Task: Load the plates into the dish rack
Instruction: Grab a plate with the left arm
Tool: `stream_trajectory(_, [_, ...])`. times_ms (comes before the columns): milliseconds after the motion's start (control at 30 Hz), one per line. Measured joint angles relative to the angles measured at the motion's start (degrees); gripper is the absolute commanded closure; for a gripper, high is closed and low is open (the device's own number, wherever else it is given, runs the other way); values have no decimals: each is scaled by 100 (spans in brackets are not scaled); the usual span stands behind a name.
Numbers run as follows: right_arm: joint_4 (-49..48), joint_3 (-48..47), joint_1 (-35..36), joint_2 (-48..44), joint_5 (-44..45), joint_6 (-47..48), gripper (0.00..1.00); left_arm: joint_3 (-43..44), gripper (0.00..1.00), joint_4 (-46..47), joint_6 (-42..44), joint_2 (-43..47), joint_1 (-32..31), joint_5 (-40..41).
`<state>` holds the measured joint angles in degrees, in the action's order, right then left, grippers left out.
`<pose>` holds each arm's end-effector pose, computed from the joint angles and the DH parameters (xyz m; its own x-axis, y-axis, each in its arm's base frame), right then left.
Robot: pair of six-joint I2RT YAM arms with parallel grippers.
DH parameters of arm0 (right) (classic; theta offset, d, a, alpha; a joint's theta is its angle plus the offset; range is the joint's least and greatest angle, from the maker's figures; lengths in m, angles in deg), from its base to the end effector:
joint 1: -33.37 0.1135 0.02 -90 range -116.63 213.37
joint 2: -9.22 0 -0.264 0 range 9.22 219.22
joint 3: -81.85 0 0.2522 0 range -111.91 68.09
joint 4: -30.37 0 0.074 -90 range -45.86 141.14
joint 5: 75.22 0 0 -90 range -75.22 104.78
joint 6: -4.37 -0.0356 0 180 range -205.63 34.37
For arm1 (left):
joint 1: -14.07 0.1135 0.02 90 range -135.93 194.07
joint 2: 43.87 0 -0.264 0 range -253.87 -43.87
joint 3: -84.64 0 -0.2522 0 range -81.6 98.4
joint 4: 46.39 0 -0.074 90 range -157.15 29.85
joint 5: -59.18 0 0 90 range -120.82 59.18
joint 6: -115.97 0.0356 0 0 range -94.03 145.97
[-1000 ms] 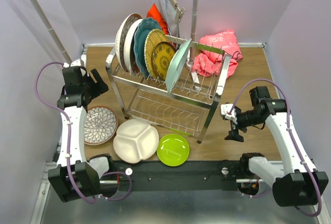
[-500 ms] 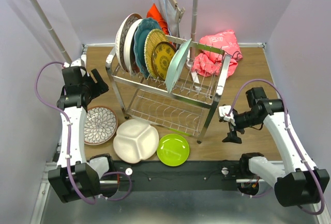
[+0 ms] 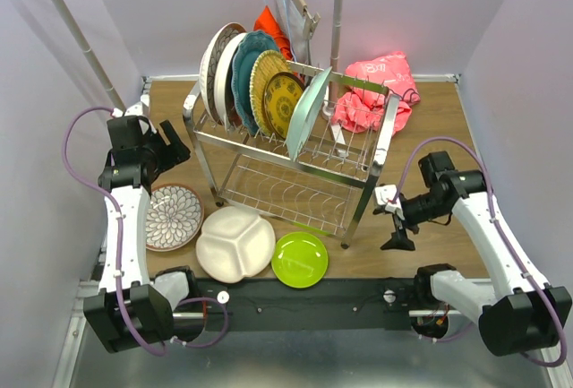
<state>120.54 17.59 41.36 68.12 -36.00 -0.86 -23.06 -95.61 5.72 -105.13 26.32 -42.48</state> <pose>0.1382 0.0473 0.2670 0.0667 -0.6265 -0.7766 -0.9965 -0.0817 -0.0198 0.2225 0.0410 0.3260 -0.5485 -0.4660 -0.6942 -0.2584 0.8841 -0.3893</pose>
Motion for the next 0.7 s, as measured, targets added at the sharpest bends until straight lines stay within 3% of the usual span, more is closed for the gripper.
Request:
stream_trajectory(300, [-79, 96, 59, 109, 0, -48, 0, -164, 16, -92, 50, 223, -24, -131])
stream_trajectory(533, [-717, 96, 66, 116, 87, -935, 0, -411, 17, -131, -2, 184, -39, -42])
stream_trajectory(700, [-1119, 96, 66, 114, 236, -1722, 0, -640, 17, -153, -271, -133, -39, 461])
